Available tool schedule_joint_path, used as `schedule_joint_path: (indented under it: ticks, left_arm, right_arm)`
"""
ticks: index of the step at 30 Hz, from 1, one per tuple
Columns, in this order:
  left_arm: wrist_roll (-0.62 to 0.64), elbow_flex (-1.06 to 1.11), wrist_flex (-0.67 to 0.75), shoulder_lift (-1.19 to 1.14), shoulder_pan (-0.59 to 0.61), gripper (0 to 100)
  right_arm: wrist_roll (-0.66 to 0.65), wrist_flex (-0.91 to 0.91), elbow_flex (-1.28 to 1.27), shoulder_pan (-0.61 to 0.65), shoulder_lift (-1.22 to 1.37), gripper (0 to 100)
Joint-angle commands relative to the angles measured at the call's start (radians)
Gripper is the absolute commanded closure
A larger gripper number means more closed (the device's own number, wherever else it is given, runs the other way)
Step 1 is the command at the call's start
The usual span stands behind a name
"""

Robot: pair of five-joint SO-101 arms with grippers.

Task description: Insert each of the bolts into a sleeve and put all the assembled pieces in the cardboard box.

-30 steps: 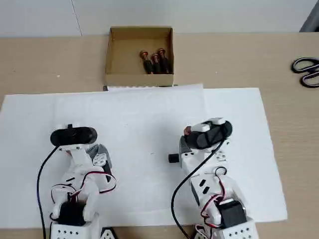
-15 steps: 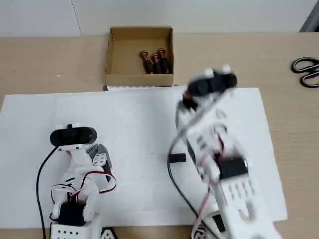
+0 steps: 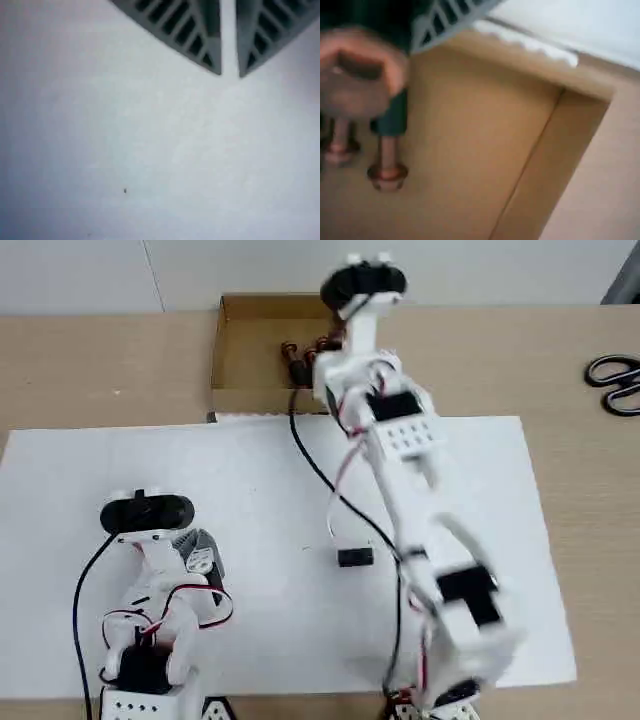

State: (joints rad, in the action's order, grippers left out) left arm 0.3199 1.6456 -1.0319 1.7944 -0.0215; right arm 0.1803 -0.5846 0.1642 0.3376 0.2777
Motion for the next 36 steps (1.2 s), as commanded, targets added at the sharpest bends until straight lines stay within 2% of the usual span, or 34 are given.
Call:
schedule_joint_path:
  ticks: [1,10,17,21,26,28,36]
  left_arm:
    - [-0.005,-0.004,0.021,0.011,-0.003,99]
    - [-0.003,-0.004,0.021,0.011,-0.003,99]
    - [-0.003,-0.004,0.021,0.011,-0.003,99]
    - [-0.003,-0.004,0.021,0.011,-0.003,99]
    - [-0.003,-0.004,0.021,0.011,-0.003,99]
    - [-0.003,-0.004,0.021,0.011,-0.003,99]
    - [-0.003,-0.004,0.02,0.011,-0.003,99]
  right_arm:
    - [-0.068,0.033,0.333,0.013,0.193,99.7]
    - [-0.11,0.03,0.891,0.048,0.634,99.7]
    - [-0.117,0.025,1.174,0.102,0.842,99.5]
    - [-0.138,0.024,1.224,0.114,0.888,98.5]
    - [-0.183,-0.028,1.226,0.117,0.9,80.9]
    - [-0.183,-0.074,1.231,0.119,0.897,77.0]
    - [-0.183,-0.156,1.343,0.12,0.892,85.7]
